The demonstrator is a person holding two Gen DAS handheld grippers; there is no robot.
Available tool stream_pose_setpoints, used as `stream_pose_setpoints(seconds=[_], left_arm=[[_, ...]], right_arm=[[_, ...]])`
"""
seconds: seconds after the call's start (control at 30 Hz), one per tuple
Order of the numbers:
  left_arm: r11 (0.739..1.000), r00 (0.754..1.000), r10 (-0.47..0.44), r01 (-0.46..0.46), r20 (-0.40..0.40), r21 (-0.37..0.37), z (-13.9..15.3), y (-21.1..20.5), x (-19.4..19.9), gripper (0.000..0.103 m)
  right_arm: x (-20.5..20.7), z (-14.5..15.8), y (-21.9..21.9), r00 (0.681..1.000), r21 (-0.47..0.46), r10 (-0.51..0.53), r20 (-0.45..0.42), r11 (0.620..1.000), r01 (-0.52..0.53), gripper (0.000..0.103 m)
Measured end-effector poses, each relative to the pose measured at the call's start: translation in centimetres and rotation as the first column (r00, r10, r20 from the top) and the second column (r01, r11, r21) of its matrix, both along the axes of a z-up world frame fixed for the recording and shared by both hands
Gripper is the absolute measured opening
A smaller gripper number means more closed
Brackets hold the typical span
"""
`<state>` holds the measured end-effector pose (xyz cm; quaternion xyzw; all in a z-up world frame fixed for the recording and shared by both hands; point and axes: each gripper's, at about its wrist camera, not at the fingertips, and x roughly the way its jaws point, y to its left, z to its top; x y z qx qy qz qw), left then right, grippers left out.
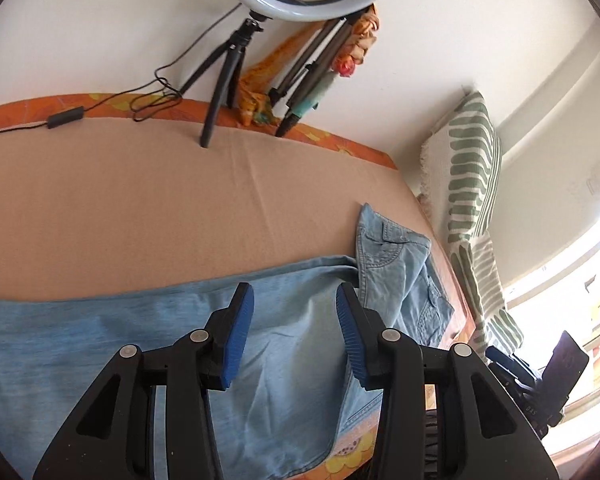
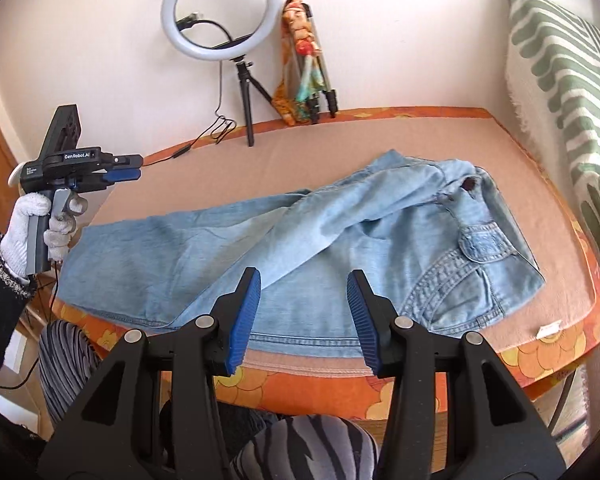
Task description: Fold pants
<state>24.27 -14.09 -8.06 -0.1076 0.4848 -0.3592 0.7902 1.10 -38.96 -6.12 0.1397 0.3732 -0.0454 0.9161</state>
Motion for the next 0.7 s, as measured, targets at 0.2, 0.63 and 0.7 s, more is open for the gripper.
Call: stream_pose_setpoints(seconds=[0.2,0.63,0.7], left_arm=[[0.991,0.989,-0.132,0.132,-0.067,-0.005,-1.7,-8.4,1.2,0.041],[0.982,0.925,-0.183,0.155,-0.333,-0.110,-8.9,-20.2,5.4,0.046],[0.985,0.923,-0.173,0.151,-0.345,-0.089,-9.9,-21.6,5.9,0.046]], right_arm=[[-3.8,-1.2,-6.0,0.983,0.047,-0.182,-0.010,0.982,0.183,0.054],[-8.6,-6.1,-15.4,0.919,0.124,-0.385,-0.085,0.911,0.393,0.054],[-9.1,-6.8,-16.3,0.909,0.132,-0.406,-0.094,0.900,0.416,0.054]])
